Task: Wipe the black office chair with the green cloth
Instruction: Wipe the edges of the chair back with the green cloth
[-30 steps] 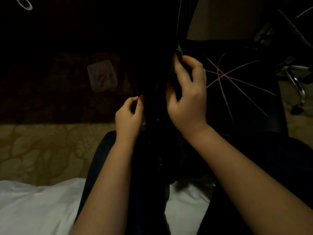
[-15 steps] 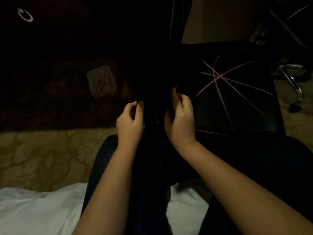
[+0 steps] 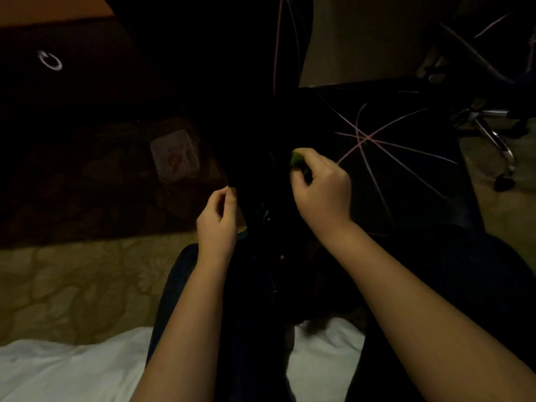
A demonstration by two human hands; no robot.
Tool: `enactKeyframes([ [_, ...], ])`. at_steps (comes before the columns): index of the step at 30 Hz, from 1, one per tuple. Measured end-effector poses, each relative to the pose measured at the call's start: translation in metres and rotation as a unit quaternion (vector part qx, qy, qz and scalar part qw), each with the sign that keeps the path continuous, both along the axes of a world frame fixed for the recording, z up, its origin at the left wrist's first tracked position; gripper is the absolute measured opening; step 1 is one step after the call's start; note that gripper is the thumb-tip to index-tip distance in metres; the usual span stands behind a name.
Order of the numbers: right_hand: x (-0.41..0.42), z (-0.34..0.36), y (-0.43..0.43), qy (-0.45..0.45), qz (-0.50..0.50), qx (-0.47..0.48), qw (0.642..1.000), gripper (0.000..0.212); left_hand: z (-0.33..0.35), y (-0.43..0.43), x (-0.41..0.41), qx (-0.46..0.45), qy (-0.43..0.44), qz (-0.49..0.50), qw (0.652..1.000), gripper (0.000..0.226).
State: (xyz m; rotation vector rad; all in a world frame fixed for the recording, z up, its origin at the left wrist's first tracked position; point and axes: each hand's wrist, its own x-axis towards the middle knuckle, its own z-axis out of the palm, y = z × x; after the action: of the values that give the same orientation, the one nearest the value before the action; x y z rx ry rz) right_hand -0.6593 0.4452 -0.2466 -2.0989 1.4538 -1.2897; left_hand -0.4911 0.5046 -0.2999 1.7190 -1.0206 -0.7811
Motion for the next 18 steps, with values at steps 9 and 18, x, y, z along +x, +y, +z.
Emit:
enactKeyframes([
  [9, 0.017, 0.042, 0.0, -0.019, -0.032, -0.12, 0.992, 0.031, -0.004, -0.001, -0.006, 0.017, 0.009, 0.003, 1.0, 0.045],
  [18, 0.028, 0.003, 0.01, -0.003, -0.033, -0.105, 0.994, 0.025, -0.01, -0.003, -0.003, 0.028, -0.038, -0.002, 0.999, 0.044],
])
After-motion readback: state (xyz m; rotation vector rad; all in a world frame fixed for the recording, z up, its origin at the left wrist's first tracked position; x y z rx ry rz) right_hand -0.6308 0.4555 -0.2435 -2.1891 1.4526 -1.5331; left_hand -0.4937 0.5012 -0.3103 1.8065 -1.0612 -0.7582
